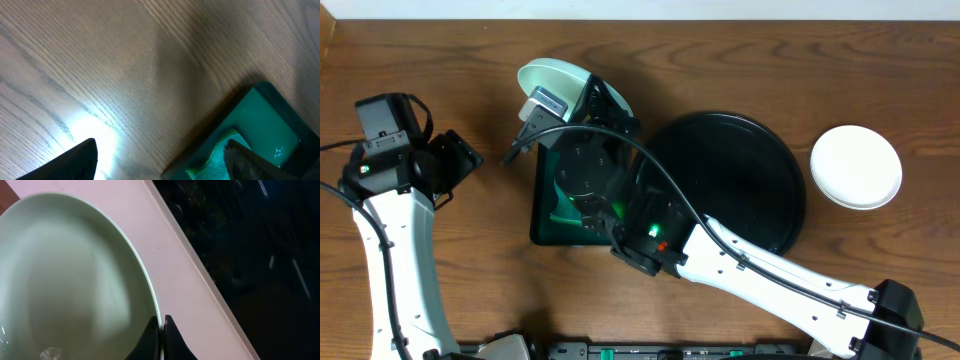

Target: Clean dirty plates on tray and stack at the side

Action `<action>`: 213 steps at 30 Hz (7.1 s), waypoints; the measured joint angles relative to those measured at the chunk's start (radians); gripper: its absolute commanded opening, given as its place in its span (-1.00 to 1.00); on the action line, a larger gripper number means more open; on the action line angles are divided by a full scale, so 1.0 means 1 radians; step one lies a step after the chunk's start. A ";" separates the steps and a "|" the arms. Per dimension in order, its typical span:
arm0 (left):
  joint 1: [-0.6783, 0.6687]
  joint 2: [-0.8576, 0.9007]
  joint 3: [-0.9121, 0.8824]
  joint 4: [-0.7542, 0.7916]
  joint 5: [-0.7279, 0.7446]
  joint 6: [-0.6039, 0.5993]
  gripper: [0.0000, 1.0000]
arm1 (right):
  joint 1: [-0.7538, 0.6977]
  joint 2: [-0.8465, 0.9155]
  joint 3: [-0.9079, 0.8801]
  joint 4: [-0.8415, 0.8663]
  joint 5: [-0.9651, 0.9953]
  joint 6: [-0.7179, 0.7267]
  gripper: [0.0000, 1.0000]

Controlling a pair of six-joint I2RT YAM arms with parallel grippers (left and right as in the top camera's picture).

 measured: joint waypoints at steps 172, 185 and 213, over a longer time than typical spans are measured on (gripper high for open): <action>0.000 0.000 0.000 0.000 0.000 0.000 0.62 | -1.199 -0.060 -0.366 -0.745 -1.137 0.802 0.98; 0.000 0.000 0.000 0.000 0.000 0.000 0.62 | -1.199 -0.060 -0.366 -0.745 -1.123 0.795 0.98; 0.000 0.000 0.000 0.000 0.000 0.000 0.62 | -1.199 -0.355 -0.366 -0.745 -1.123 0.795 0.99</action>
